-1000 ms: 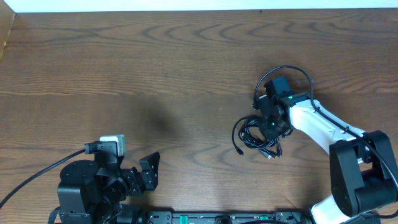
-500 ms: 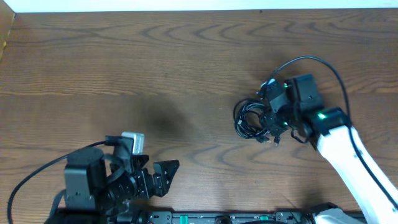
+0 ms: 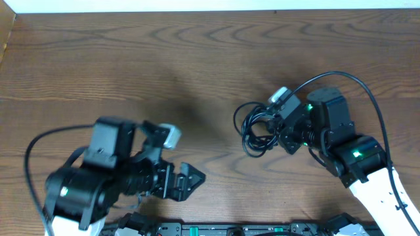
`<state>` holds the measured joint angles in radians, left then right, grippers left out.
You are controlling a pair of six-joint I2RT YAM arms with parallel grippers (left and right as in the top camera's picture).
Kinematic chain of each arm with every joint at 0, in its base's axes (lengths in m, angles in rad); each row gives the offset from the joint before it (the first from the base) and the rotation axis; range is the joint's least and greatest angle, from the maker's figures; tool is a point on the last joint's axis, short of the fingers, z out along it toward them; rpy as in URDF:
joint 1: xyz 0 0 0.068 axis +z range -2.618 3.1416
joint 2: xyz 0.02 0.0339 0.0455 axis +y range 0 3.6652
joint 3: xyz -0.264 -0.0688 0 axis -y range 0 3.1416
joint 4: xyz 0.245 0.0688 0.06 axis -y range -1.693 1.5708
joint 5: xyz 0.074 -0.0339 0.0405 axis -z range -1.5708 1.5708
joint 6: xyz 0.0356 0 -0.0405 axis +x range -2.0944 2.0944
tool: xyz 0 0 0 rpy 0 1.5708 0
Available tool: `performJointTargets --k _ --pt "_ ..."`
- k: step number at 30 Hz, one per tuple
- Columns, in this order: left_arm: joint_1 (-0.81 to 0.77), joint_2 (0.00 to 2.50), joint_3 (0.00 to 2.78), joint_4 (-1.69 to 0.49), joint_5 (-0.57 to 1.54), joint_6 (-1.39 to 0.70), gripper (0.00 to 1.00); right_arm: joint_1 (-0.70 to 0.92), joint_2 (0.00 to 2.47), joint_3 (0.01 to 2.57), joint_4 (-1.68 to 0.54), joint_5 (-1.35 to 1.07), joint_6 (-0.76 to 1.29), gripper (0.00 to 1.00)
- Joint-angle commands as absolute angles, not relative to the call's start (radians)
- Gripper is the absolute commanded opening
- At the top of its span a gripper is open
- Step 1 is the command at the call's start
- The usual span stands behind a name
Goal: Untangle cables
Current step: 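Bring the left gripper toward the bundle held by the right gripper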
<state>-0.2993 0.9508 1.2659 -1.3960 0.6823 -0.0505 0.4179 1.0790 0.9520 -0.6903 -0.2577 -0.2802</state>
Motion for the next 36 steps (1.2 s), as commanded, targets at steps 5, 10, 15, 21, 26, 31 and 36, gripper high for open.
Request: performJointTargets --k 5,10,15,21,26,31,36 --pt "-0.428 1.059 1.325 -1.398 0.635 -0.019 0.98 0.469 1.066 0.955 -0.669 -0.293 -0.332 0.01" --pt "-0.428 1.095 1.324 -1.385 0.635 -0.019 0.98 0.473 1.066 0.955 -0.669 -0.427 -0.385 0.01" --pt "-0.428 1.125 1.324 -1.375 0.637 -0.02 0.98 0.473 1.066 0.955 -0.672 -0.504 -0.401 0.01" --pt "-0.428 1.133 1.325 -1.264 0.636 0.033 0.98 0.473 1.066 0.955 -0.675 -0.559 -0.402 0.01" --pt "-0.428 1.12 1.325 -1.19 0.636 0.068 0.98 0.473 1.065 0.955 -0.667 -0.567 -0.41 0.01" --pt "-0.428 1.123 1.324 -1.169 0.665 0.029 0.93 0.473 1.065 0.955 -0.616 -0.567 -0.417 0.01" --pt "-0.428 1.123 1.324 -1.168 0.731 -0.009 0.81 0.473 1.064 0.955 -0.554 -0.547 -0.411 0.01"
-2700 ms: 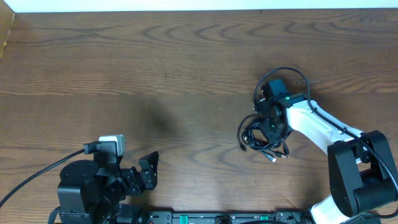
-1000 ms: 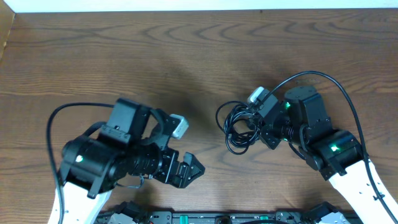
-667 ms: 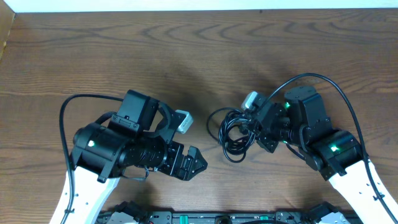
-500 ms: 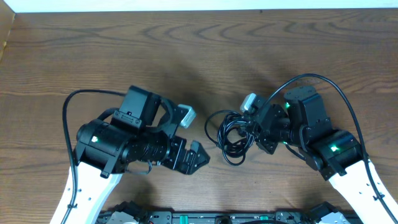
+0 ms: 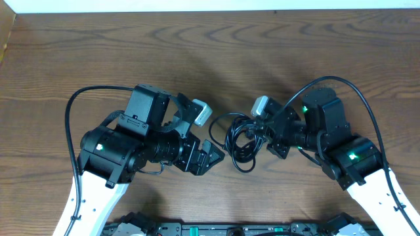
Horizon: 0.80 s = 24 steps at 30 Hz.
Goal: Untangle cables
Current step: 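Bring the left gripper toward the bundle held by the right gripper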
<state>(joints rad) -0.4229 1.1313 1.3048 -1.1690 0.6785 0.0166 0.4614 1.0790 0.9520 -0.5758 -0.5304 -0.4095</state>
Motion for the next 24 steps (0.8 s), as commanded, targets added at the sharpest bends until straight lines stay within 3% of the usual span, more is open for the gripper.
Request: performJointTargets --k 1,24 --pt "-0.428 1.123 1.324 -1.168 0.735 -0.019 0.81 0.473 1.064 0.955 -0.538 -0.538 -0.395 0.01" --pt "-0.458 1.123 1.324 -0.989 0.688 -0.321 0.81 0.473 1.052 0.955 -0.469 -0.533 -0.371 0.02"
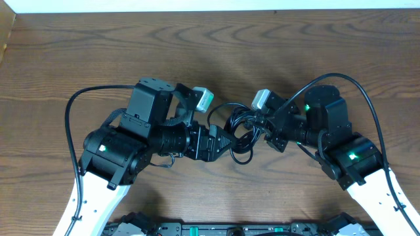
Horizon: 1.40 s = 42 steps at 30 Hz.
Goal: Untangle cables
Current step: 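Bring the left gripper toward the bundle held by the right gripper, then grasp the cable bundle with the left gripper beside the right gripper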
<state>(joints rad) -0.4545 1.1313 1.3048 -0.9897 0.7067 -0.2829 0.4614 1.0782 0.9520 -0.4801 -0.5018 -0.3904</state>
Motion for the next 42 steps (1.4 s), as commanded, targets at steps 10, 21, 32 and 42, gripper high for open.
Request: performJointTargets --k 10,21,32,42 --pt "-0.458 1.123 1.324 -0.978 0.689 -0.339 0.76 0.473 1.012 0.955 -0.453 -0.576 -0.371 0.02" --pt "-0.458 1.123 1.324 -0.91 0.696 -0.38 0.63 0.473 1.013 0.955 -0.456 -0.579 -0.371 0.04" --pt "-0.459 1.123 1.324 -0.876 0.696 -0.379 0.61 0.473 1.013 0.955 -0.456 -0.613 -0.371 0.11" --pt "-0.579 1.123 1.324 -0.787 0.691 -0.308 0.6 0.473 1.013 0.955 -0.44 -0.609 -0.269 0.06"
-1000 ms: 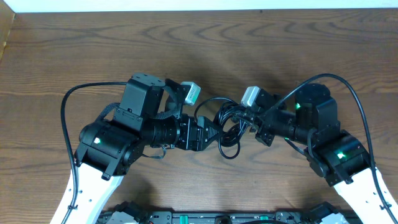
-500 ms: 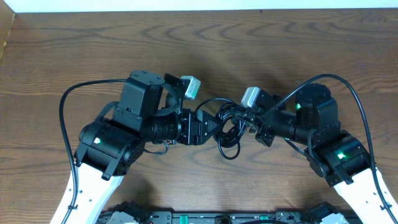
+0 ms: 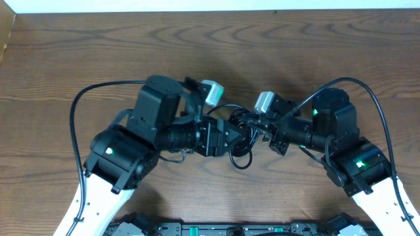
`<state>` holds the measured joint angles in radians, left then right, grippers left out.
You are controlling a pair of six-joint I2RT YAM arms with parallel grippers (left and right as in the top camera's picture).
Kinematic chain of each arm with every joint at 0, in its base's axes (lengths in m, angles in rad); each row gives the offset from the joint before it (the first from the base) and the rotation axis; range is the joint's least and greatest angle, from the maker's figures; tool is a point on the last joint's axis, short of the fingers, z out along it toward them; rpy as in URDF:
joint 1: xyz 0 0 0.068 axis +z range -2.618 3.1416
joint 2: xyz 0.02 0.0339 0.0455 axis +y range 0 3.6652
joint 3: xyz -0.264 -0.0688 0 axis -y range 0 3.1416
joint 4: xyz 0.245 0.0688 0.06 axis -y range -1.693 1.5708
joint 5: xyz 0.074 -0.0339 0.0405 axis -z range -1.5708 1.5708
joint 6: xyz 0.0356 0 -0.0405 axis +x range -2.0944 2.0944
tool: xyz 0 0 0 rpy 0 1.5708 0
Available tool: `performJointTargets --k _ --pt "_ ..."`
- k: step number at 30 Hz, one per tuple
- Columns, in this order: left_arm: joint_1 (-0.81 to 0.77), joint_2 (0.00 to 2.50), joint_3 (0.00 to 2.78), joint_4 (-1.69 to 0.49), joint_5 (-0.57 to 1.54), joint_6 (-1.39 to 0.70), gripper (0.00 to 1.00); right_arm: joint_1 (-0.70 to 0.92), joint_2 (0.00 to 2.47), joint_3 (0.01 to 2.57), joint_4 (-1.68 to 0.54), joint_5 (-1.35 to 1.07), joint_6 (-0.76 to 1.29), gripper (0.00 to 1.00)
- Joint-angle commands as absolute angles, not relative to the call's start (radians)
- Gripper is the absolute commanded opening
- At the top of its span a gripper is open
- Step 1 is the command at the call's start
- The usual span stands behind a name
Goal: Untangle cables
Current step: 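Grasp the cable bundle with the left gripper beside the right gripper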
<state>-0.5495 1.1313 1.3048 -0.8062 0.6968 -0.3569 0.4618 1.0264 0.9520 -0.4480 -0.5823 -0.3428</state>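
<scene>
A tangled bundle of black cable (image 3: 240, 157) hangs between the two arms at the table's middle. My right gripper (image 3: 261, 128) comes in from the right and is shut on the bundle's right side. From the left, my left gripper (image 3: 235, 135) has its fingers pushed in among the loops. The black strands hide its fingertips, so the overhead view does not show whether they are pinching a strand. One loop droops below the grippers towards the near edge.
The brown wooden table (image 3: 210, 52) stretches behind the arms. Each arm's own black supply cable arcs out over the table, one on the left (image 3: 98, 88) and one on the right (image 3: 367, 98). A dark rail runs along the near edge (image 3: 210, 229).
My left gripper has moved a little to the right, from the bundle's left edge into its loops. The right gripper still holds the bundle, shifted slightly.
The right gripper held the bundle at the centre right while the left arm sat low at the left. The right then had the bundle nearer the middle and the left gripper stood open beside it. The left then touched the bundle's edge and is now inside the loops.
</scene>
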Motion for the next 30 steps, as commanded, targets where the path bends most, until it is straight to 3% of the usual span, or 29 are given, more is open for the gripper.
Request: performJointTargets --k 1,5,11,14,17,19,23,26,30 --pt "-0.587 1.123 1.324 -0.781 0.68 -0.308 0.58 0.473 1.013 0.955 -0.442 -0.609 -0.259 0.05" --pt "-0.591 1.123 1.324 -0.783 0.642 -0.308 0.38 0.472 1.013 0.955 -0.453 -0.601 -0.254 0.02" --pt "-0.591 1.123 1.324 -0.782 0.642 -0.308 0.32 0.472 1.013 0.955 -0.458 -0.598 -0.254 0.02" --pt "-0.591 1.123 1.324 -0.783 0.642 -0.309 0.22 0.472 1.013 0.955 -0.461 -0.598 -0.254 0.03" --pt "-0.591 1.123 1.324 -0.783 0.636 -0.309 0.08 0.472 1.013 0.955 -0.464 -0.598 -0.254 0.13" --pt "-0.591 1.123 1.324 -0.783 0.615 -0.313 0.08 0.472 1.013 0.955 -0.464 -0.597 -0.254 0.23" --pt "-0.591 1.123 1.324 -0.783 0.575 -0.319 0.07 0.472 1.013 0.955 -0.464 -0.597 -0.254 0.28" --pt "-0.591 1.123 1.324 -0.784 0.546 -0.319 0.08 0.472 1.013 0.955 -0.464 -0.596 -0.255 0.52" --pt "-0.591 1.123 1.324 -0.792 0.501 -0.32 0.07 0.469 1.012 0.955 -0.464 -0.593 -0.254 0.65"
